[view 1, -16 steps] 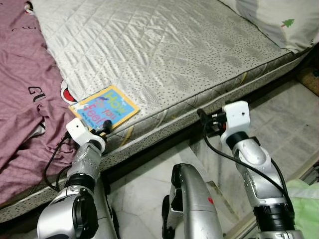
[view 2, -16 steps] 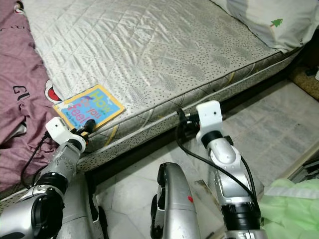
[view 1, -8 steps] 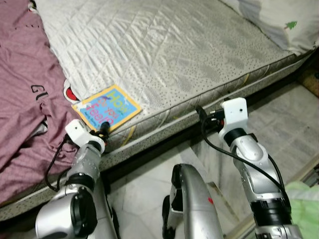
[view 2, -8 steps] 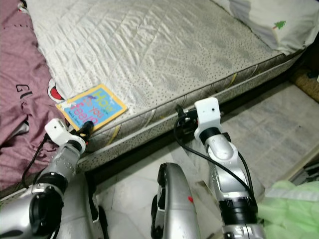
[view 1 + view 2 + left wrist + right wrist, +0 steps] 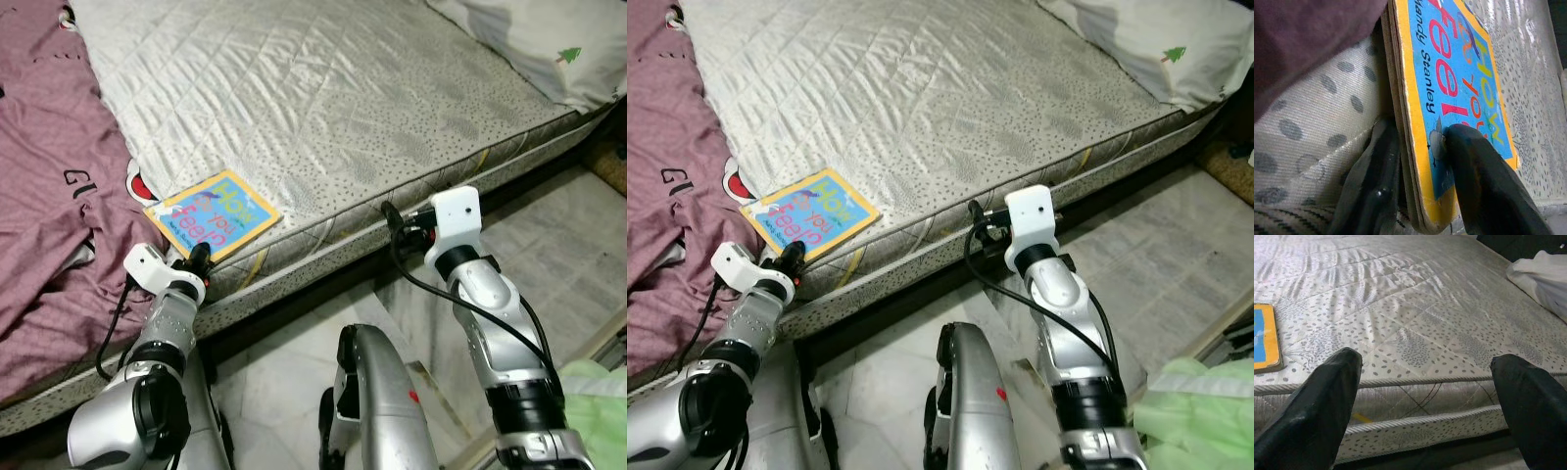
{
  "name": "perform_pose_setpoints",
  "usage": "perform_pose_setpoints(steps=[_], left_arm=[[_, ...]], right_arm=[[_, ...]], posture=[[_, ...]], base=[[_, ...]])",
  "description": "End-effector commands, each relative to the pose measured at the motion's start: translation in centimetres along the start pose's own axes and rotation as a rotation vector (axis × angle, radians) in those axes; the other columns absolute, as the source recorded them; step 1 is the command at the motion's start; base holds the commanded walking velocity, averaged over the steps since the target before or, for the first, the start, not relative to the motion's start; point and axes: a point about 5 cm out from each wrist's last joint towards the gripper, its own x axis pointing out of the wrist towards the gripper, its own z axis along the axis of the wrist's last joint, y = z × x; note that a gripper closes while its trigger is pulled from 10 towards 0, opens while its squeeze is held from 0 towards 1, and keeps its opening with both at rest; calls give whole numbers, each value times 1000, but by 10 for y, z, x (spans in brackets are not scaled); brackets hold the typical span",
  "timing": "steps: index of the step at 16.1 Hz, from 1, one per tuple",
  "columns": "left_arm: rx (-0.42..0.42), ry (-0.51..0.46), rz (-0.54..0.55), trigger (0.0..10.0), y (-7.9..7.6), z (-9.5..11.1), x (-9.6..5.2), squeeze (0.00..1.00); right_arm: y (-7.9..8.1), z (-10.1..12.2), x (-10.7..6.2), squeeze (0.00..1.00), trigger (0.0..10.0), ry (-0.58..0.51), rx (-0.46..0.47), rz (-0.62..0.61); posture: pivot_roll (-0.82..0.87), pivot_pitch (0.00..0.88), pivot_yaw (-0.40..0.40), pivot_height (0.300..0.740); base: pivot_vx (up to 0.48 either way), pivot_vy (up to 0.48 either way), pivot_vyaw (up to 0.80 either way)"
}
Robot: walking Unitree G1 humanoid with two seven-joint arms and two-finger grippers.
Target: Clean up the room
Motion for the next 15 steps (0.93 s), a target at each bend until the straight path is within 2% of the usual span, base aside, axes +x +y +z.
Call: perform_pose_setpoints(steps=[1,4,7,9,10,15], left_arm=[[15,27,-17,0,-3,-6,0,0],[13,2,-10,0,-2,1,1,0],[55,-19,-4,0,-1,8,2,0],[206,-50,-22,0,-6,20,4,0],[304,-90,-75,0,-16,34,7,0],[426,-234,-125,0,-26,73,6,0]], right_arm=[[1,0,2,0,10000,-8,0,2],[6,1,8,0,10000,-18,9,17],[15,1,15,0,10000,-30,32,44],[26,3,21,0,10000,-44,79,78],[36,3,24,0,10000,-52,115,106],[62,-2,37,0,10000,-30,232,130]], posture=[[-113,99,-91,537],[-100,77,-90,537],[-67,52,-88,537],[-42,37,-78,537],[-13,26,-66,537],[75,0,-36,537]], base=[[0,0,0],[0,0,0],[0,0,0],[0,0,0],[0,0,0],[0,0,0]])
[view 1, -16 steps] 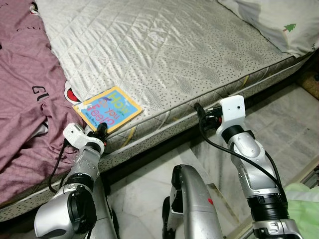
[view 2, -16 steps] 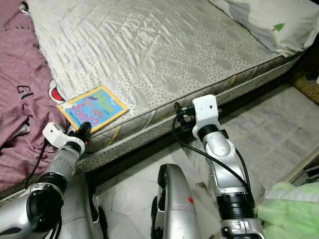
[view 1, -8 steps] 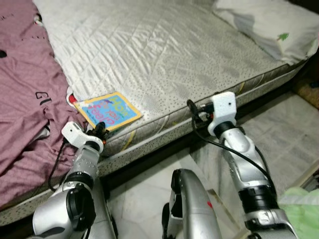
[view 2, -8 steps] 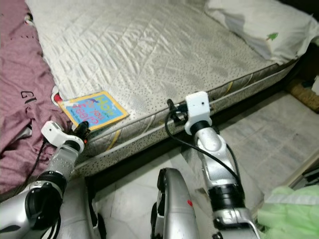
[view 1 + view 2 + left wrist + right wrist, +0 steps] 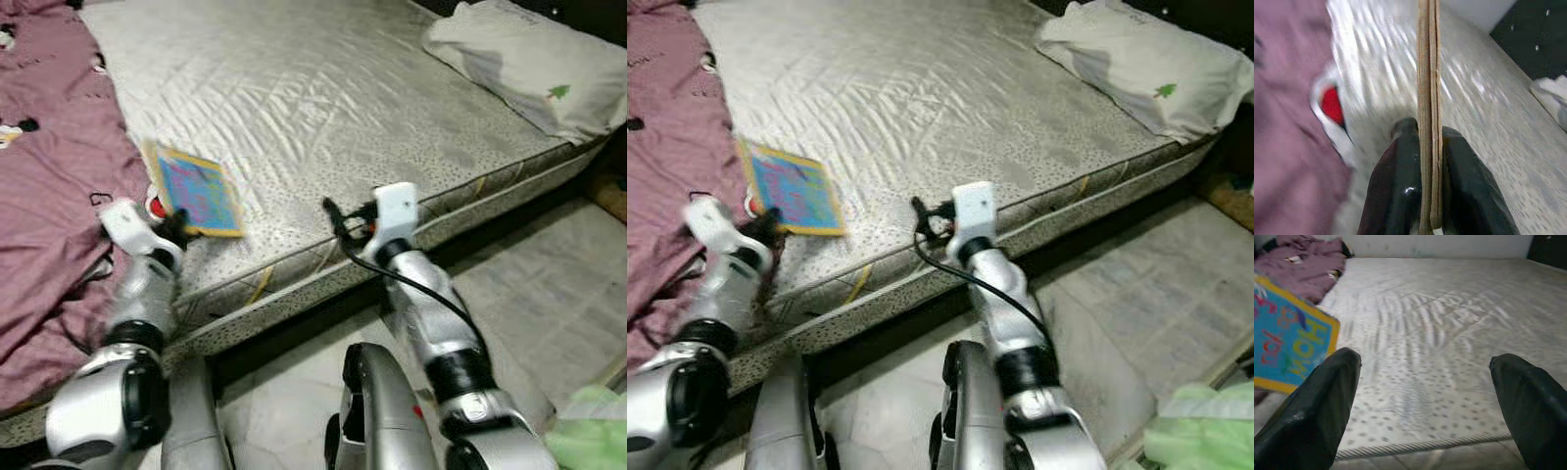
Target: Clean up the room
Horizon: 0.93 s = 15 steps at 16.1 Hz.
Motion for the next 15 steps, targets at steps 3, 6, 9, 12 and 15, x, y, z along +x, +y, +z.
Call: perform_pose_setpoints(steps=[3,6,9,12,15], left_arm=[[311,-124,-80,0,-8,27,-3,0],[357,-162,-112,0,-23,22,-19,0],[389,-171,0,10000,-18,9,-36,0],[368,-147,31,10000,-22,2,-40,0],[364,-146,41,10000,-34,3,-40,0]], right_arm=[[1,3,8,0,10000,-30,47,-34],[2,2,10,0,10000,-32,102,-54],[4,4,13,0,10000,-70,150,-36],[5,9,16,0,10000,-91,155,-29],[4,10,18,0,10000,-100,159,-32]], posture=[[106,0,-26,537],[116,0,-20,537],[119,0,-17,537],[110,0,-19,572],[104,0,-27,607]], base=[[0,0,0],[0,0,0],[0,0,0],[0,0,0],[0,0,0]])
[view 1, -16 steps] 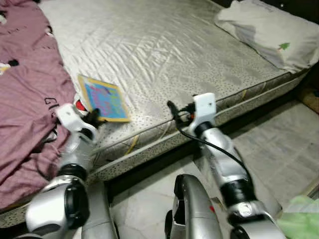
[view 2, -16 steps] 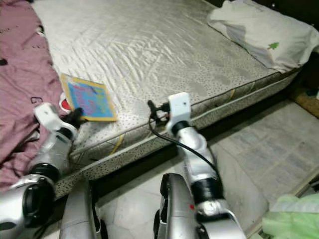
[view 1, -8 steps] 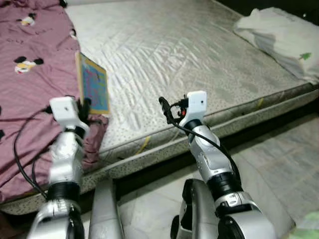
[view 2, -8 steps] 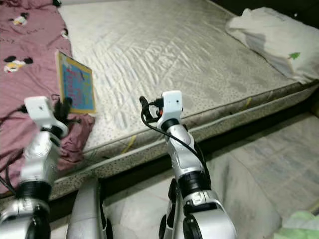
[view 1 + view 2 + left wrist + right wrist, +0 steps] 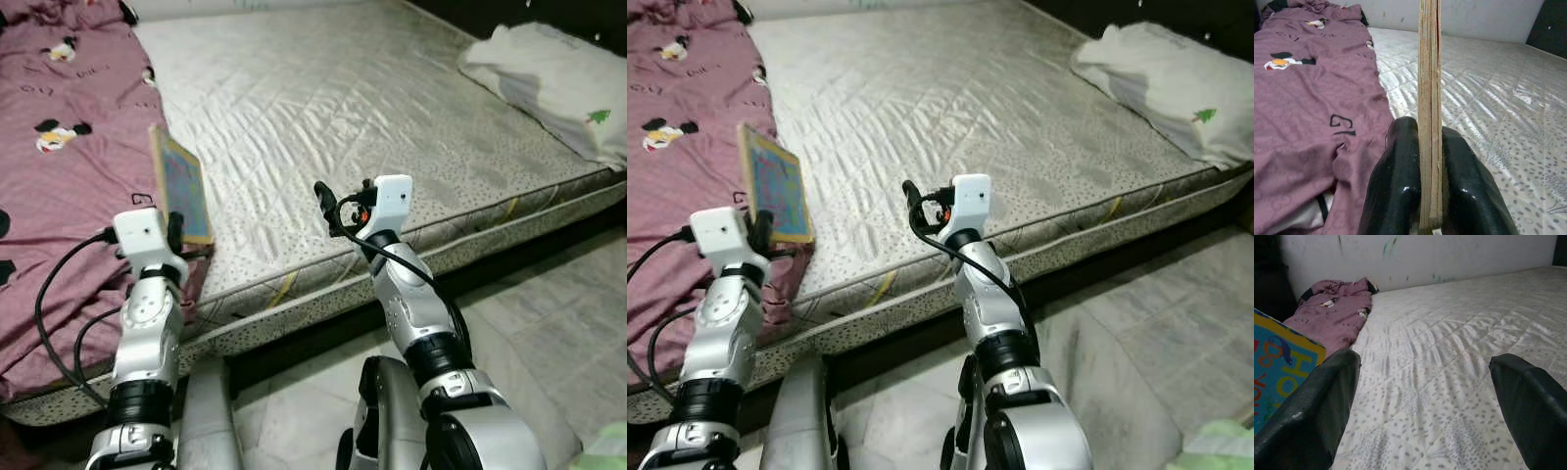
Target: Clean up the room
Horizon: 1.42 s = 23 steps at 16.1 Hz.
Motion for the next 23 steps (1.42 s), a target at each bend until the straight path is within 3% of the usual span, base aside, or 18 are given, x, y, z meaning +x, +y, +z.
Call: perform_pose_setpoints(steps=[1,6,10,19,21,23], left_arm=[[10,-52,-2,10000,-3,12,2,0],[22,-48,12,10000,-6,15,3,0],[49,-4,42,10000,-5,6,3,0],[40,17,31,10000,-8,4,4,0],[34,19,15,10000,-10,4,4,0],[20,14,-2,10000,-14,5,5,0]], right_arm=[[-1,6,4,0,10000,-23,4,-4],[-2,9,6,0,10000,-32,0,-9],[-4,9,5,0,10000,-33,-5,-19],[-7,3,3,0,10000,-5,-29,-31],[-8,3,3,0,10000,-4,-69,-25],[-8,4,2,0,10000,-10,-75,-19]], posture=[[101,0,-30,617],[92,0,-32,686],[88,0,-32,735],[86,0,-40,740],[81,0,-43,740],[80,0,-44,740]], base=[[0,0,0],[0,0,0],[0,0,0],[0,0,0],[0,0,0],[0,0,663]])
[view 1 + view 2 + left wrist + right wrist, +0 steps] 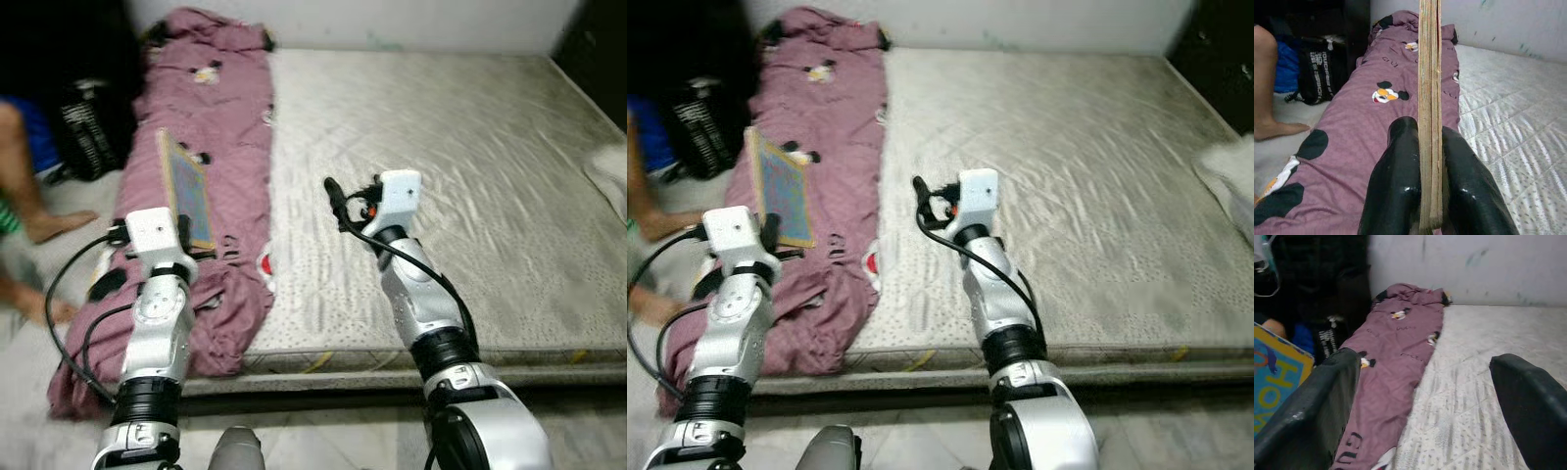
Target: Clean up the room
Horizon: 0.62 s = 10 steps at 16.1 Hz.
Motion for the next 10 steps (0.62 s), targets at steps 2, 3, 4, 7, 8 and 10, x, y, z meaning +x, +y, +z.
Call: perform_pose_setpoints(steps=[2,3,4,7,8,10], left_arm=[[-7,-35,-20,10000,-4,9,4,0],[-9,-35,-21,10000,-5,9,4,0],[-12,-34,-23,10000,-5,9,4,0],[-18,-33,-34,10000,-8,8,4,0],[-20,-35,-39,10000,-8,8,4,0],[-31,-45,-44,10000,-9,9,1,0]], right_arm=[[2,0,1,0,10000,0,-4,9],[2,0,1,0,10000,3,-7,11],[2,0,1,0,10000,4,-8,11],[1,-2,1,0,10000,18,-1,8],[1,-2,1,0,10000,19,-1,8],[-1,0,0,0,10000,5,-39,18]], posture=[[78,0,-47,740],[76,0,-49,740],[75,0,-51,740],[72,0,-54,740],[71,0,-55,740],[68,0,-56,740]], base=[[0,0,559],[0,0,475],[0,0,419],[0,0,0],[0,0,0],[0,0,0]])
